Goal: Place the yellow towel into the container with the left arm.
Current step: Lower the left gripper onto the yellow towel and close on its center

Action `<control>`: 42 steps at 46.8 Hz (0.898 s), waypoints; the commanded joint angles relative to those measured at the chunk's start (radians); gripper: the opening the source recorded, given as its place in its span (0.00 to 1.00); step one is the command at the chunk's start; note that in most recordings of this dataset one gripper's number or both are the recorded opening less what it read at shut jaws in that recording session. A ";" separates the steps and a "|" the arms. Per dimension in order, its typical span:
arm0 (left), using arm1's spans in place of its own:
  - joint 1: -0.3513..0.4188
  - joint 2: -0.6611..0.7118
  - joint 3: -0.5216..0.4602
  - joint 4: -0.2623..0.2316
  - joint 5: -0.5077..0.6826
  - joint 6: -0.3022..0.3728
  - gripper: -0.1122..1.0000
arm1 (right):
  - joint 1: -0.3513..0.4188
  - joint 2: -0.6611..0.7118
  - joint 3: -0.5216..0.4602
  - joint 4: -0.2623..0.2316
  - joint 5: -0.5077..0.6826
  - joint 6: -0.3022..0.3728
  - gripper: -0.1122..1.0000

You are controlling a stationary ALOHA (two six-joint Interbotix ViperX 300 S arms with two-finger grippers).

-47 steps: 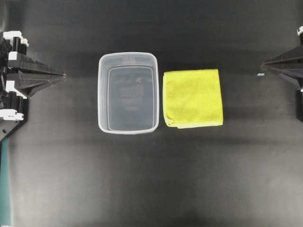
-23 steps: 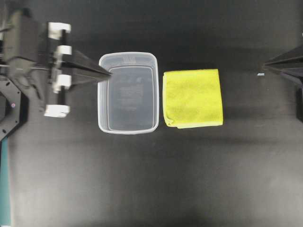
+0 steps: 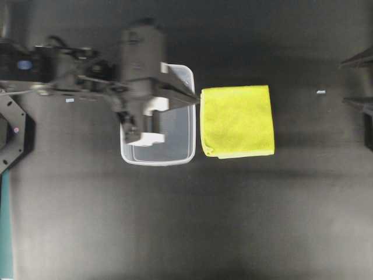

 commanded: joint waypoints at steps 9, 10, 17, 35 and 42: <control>0.015 0.181 -0.245 0.005 0.187 0.011 0.62 | -0.003 -0.044 -0.021 0.002 -0.008 -0.003 0.81; 0.015 0.201 -0.268 0.005 0.209 0.014 0.67 | -0.003 -0.052 -0.021 0.003 -0.011 -0.003 0.82; 0.018 0.367 -0.449 0.005 0.410 0.046 0.91 | -0.003 -0.071 -0.023 0.002 -0.041 -0.009 0.82; 0.012 0.704 -0.672 0.005 0.534 0.121 0.91 | -0.003 -0.091 -0.037 0.002 -0.078 -0.006 0.82; 0.015 0.758 -0.669 0.005 0.531 0.129 0.91 | -0.003 -0.104 -0.044 0.002 -0.072 -0.008 0.82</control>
